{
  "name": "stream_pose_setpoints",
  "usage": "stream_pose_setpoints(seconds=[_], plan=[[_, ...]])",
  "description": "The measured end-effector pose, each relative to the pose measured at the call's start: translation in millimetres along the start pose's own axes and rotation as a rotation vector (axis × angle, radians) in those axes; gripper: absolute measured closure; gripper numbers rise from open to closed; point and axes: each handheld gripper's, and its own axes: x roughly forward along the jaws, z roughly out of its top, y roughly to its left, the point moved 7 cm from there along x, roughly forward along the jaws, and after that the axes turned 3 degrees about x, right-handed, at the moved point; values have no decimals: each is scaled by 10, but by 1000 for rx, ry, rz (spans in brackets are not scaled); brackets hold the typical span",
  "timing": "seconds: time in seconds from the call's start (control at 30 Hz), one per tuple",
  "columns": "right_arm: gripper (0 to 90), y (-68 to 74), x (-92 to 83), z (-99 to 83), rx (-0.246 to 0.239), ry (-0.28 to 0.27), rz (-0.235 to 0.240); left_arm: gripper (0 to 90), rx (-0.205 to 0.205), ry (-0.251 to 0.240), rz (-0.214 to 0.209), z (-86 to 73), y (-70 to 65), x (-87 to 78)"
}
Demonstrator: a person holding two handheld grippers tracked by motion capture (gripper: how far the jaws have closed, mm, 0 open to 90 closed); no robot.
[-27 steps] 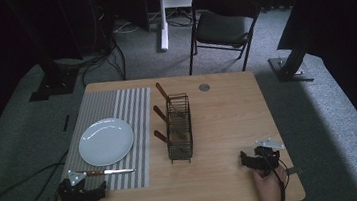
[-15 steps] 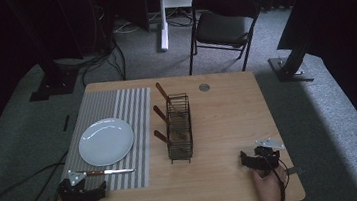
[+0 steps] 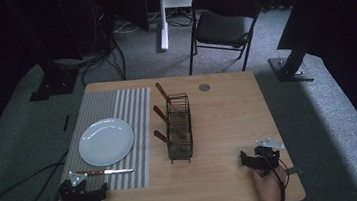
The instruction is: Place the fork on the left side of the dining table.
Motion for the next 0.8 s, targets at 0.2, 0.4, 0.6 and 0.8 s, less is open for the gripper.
stream_pose_setpoints(seconds=[0.2, 0.4, 0.6, 0.8], plan=[[126, 0, 0, 0, 0, 0, 0, 26, 4, -11, -4, 7, -48, -52], [126, 0, 0, 0, 0, 0, 0, 26, 25, -20, -64, 43, -232, -94], [126, 0, 1, 1, 0, 0, 0, 27, 53, -8, -113, 71, -448, -145], [126, 0, 1, 1, 0, 0, 0, 33, 91, -50, -154, 225, -624, -245]])
